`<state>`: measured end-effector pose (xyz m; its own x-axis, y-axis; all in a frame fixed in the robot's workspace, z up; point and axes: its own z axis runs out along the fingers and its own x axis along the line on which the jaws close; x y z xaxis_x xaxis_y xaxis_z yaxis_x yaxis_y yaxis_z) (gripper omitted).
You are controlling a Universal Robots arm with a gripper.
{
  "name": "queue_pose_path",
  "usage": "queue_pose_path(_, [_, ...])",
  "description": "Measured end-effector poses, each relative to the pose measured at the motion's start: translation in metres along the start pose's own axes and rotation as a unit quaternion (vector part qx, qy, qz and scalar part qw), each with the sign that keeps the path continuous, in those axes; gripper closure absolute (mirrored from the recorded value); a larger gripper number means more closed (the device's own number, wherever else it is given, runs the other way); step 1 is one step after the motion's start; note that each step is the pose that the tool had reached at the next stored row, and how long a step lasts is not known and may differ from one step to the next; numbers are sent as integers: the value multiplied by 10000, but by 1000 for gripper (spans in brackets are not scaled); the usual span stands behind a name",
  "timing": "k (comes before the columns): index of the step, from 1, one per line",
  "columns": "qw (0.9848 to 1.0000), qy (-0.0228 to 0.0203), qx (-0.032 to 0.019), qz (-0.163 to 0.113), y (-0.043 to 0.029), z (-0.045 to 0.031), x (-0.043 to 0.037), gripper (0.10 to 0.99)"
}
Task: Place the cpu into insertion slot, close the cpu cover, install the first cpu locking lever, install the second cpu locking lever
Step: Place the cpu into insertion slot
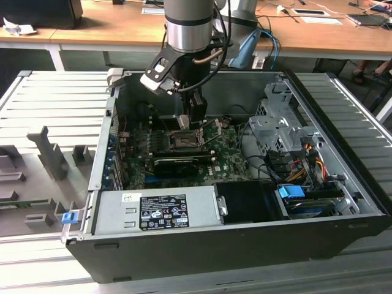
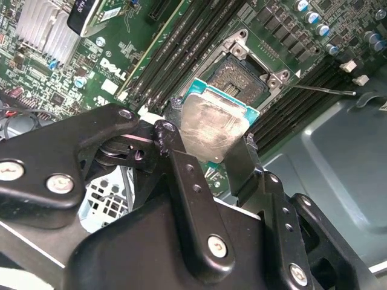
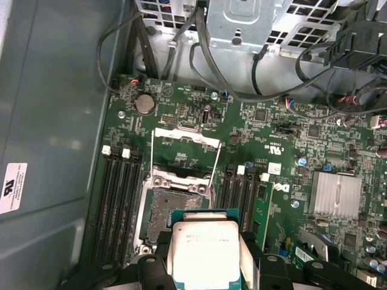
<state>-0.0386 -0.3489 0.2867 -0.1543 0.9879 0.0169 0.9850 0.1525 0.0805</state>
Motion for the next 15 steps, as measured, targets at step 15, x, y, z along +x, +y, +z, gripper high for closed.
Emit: queue_pose_path(15, [9998, -13, -2, 186, -7, 73, -1, 557])
